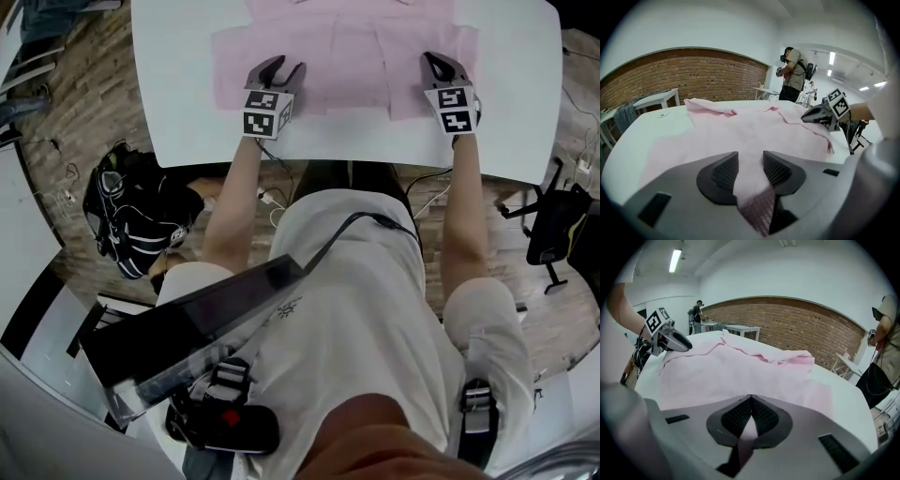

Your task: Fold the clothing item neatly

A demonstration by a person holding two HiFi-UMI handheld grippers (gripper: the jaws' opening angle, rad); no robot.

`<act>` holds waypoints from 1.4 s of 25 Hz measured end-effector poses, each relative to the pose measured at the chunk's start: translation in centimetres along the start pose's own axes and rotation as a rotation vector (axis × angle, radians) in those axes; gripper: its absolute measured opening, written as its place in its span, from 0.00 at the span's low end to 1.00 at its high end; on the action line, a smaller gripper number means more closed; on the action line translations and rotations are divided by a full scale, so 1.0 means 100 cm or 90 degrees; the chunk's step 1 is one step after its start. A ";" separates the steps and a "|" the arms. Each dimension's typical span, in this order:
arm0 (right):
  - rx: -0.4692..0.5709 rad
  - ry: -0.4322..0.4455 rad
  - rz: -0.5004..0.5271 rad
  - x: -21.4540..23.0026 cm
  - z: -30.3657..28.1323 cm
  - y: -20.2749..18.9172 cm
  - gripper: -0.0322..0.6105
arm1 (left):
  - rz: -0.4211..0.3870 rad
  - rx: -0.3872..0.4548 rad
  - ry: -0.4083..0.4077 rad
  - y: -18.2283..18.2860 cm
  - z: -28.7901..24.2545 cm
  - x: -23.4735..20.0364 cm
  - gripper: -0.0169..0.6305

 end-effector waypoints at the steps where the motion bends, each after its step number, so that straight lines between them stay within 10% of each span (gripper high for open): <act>1: 0.001 0.004 -0.008 -0.001 0.002 -0.002 0.05 | -0.001 0.000 0.002 -0.003 0.003 0.003 0.29; 22: 0.028 0.052 -0.002 -0.033 0.107 -0.075 0.14 | 0.045 0.013 0.083 -0.052 0.094 0.025 0.29; 27: 0.017 0.050 -0.027 -0.044 0.124 -0.093 0.16 | 0.142 -0.012 0.147 -0.088 0.112 0.010 0.29; 35: 0.030 0.235 0.144 -0.136 0.094 -0.063 0.27 | 0.071 -0.022 0.101 -0.095 0.115 0.050 0.29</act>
Point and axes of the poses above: the fingertips, and each gripper's own axes: z backward along the fingers, x to its right, y out of its top, the point moved 4 cm from there along z, backward along the fingers, and after that the axes turned 6 degrees about y, right-handed, at the moved point
